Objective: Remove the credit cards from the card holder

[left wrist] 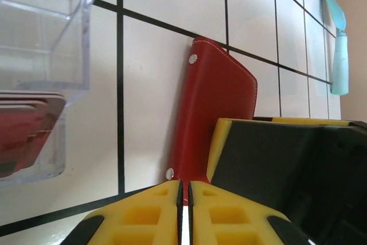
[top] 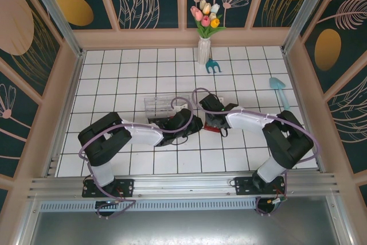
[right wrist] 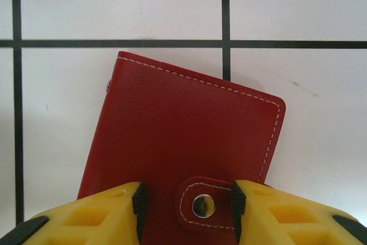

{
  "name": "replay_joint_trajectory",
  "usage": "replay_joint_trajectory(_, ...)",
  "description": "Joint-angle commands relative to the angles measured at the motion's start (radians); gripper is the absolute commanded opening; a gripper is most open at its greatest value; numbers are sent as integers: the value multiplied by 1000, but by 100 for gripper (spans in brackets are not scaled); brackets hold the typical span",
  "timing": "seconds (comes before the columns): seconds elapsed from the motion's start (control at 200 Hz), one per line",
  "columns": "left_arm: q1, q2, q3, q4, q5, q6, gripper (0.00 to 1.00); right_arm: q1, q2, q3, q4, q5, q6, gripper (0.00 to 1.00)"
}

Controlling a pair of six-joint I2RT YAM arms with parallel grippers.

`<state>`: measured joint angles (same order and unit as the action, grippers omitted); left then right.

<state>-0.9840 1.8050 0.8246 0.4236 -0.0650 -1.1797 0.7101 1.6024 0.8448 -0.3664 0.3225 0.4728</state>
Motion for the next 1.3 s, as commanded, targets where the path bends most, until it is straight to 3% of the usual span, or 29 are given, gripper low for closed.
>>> replay_joint_trajectory(0.0,-4,-3,-10,34,-13,6,15,31,36,29,-71,69,-9,44)
replay_joint_trajectory(0.135,-3,2,-8,34,-5,2,15,32,67,39,-93,99,6,39)
replay_joint_trajectory(0.37,-4,8,-8,41,2,0,15,29,57,26,-89,102,18,20)
replay_joint_trajectory(0.691,-4,16,-3,48,12,0,15,25,31,17,-73,90,24,10)
replay_joint_trajectory(0.746,-3,21,0,52,20,1,14,25,24,14,-67,86,24,0)
replay_joint_trajectory(0.881,-3,44,17,86,63,15,13,20,14,5,-55,73,29,0)
replay_joint_trajectory(1.096,-8,85,59,134,124,28,10,-18,-27,-43,19,-52,30,0)
replay_joint_trajectory(1.296,-15,163,130,76,147,12,8,-26,-41,-46,27,-77,26,0)
